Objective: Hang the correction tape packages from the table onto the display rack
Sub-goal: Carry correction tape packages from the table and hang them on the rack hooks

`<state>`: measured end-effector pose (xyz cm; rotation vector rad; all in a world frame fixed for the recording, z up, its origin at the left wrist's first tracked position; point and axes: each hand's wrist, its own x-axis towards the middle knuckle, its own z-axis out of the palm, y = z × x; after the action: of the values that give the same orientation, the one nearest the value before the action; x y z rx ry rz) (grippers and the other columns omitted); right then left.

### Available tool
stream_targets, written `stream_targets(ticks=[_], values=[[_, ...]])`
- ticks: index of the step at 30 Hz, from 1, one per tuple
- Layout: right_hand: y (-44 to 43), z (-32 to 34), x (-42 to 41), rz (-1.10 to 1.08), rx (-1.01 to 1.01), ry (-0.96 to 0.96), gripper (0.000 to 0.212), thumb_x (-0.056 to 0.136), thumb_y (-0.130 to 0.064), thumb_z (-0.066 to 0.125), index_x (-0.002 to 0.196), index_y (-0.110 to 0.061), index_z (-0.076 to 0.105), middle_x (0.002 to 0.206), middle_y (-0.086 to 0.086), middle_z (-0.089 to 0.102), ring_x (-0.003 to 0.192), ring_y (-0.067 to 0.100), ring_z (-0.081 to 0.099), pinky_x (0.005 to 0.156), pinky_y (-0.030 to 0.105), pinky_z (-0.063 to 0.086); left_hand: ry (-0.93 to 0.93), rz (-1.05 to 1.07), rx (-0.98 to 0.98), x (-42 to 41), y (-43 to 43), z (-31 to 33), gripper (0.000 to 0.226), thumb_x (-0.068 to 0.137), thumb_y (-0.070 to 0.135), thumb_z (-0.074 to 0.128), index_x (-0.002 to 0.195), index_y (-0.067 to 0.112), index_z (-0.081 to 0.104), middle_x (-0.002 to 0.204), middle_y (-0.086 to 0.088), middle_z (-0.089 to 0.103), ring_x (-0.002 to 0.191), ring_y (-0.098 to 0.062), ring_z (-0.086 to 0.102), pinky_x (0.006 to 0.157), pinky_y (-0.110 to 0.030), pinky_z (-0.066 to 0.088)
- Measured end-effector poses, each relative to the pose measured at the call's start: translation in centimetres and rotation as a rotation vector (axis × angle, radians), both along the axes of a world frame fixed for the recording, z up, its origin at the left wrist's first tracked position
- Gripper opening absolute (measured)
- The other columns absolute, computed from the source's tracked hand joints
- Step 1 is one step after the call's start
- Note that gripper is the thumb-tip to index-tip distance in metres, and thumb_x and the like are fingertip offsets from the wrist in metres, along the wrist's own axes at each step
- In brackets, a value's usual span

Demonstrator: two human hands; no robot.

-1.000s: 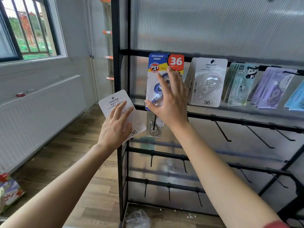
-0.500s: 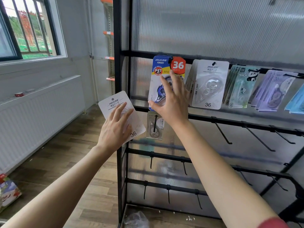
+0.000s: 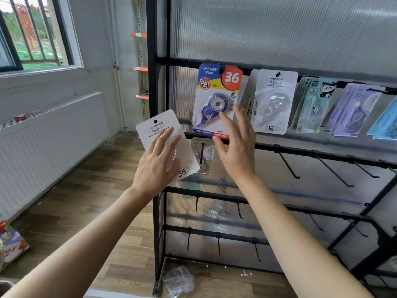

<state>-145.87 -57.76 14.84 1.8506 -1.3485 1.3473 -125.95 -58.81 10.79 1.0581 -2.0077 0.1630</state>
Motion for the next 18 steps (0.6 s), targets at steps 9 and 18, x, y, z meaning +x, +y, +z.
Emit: stream_targets(ticks=[9, 18], values=[[5.7, -3.6, -1.7, 0.560, 0.675, -0.438, 0.028, 0.092, -0.014, 0.058, 0.113, -0.031, 0.051, 0.087, -0.003, 0.070, 0.082, 0.004, 0.063, 0.080, 0.017, 0.045, -0.056, -0.234, -0.140, -3.9, 2.2, -0.3, 0.055, 0.091, 0.028, 0.050, 0.140, 0.010, 0.032, 0.146, -0.017, 0.038, 0.137, -0.030, 0.029, 0.108, -0.041, 0.033], [7.1, -3.4, -5.4, 0.439, 0.603, -0.562, 0.026, 0.093, -0.005, 0.056, 0.093, -0.031, 0.053, 0.063, -0.013, 0.067, 0.052, -0.001, 0.050, 0.058, 0.017, 0.041, -0.170, -0.312, -0.219, -8.3, 2.5, 1.2, 0.064, 0.087, 0.033, 0.052, 0.142, 0.006, 0.035, 0.149, -0.019, 0.031, 0.141, -0.030, 0.023, 0.115, -0.044, 0.021]])
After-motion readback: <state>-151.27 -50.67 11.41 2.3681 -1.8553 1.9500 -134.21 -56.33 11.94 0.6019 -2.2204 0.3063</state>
